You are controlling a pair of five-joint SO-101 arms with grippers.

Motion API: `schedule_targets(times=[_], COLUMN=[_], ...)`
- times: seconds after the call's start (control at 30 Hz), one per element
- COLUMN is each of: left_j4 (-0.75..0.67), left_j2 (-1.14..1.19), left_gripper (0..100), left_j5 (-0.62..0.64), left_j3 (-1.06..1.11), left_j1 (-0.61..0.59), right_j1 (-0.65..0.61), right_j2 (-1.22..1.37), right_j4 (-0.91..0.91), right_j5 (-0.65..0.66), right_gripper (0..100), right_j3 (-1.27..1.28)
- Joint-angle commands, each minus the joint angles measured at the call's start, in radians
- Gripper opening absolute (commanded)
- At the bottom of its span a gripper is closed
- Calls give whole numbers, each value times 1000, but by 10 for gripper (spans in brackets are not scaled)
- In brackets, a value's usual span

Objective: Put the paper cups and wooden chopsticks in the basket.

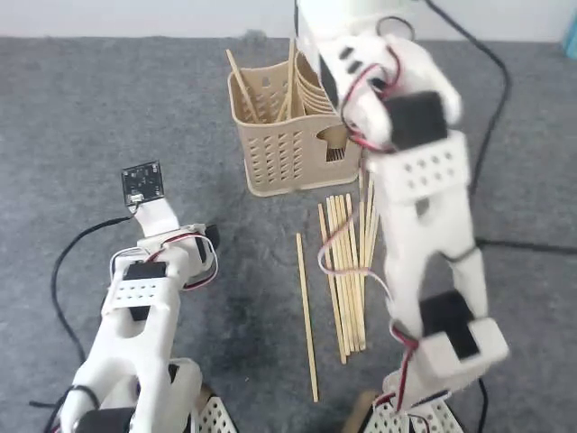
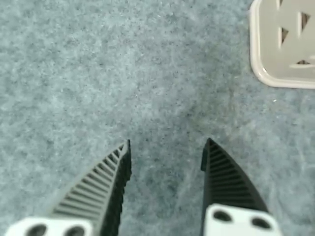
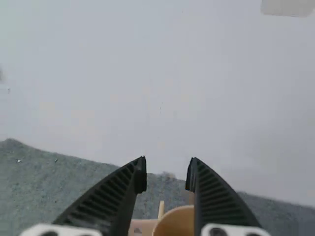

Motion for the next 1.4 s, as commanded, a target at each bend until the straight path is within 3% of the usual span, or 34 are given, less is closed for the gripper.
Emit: schedule_targets(times=[0.0, 0.13, 0.23, 0.33, 0.47, 0.67, 0.83, 1.03, 1.2, 1.37], left_j4=[-26, -26, -26, -26, -26, -8, 180, 486, 514, 414], left_j2=[2, 2, 2, 2, 2, 2, 2, 11, 12, 46], left_gripper=[223, 222, 222, 221, 221, 221, 221, 221, 221, 221], left_j5=[9, 9, 9, 9, 11, 11, 14, 87, 183, 269], left_j3=[-44, -42, -42, -42, -42, -45, -153, -334, -343, -344], left_j1=[-6, -6, -5, -5, -5, 54, 115, 285, 497, 588], right_j1=[50, 176, 321, 470, 598, 624, 668, 737, 757, 757], right_j2=[-173, -254, -272, -286, -375, -556, -668, -728, -728, -739], right_j4=[288, 618, 736, 737, 737, 714, 495, 13, -278, -414], right_j5=[6, 6, 6, 8, 8, 5, 6, 6, 6, 5], right_gripper=[147, 147, 147, 121, 2, 7, 8, 8, 8, 8], right_j3=[-5, -5, -3, 72, 276, 647, 1069, 1633, 1912, 2051])
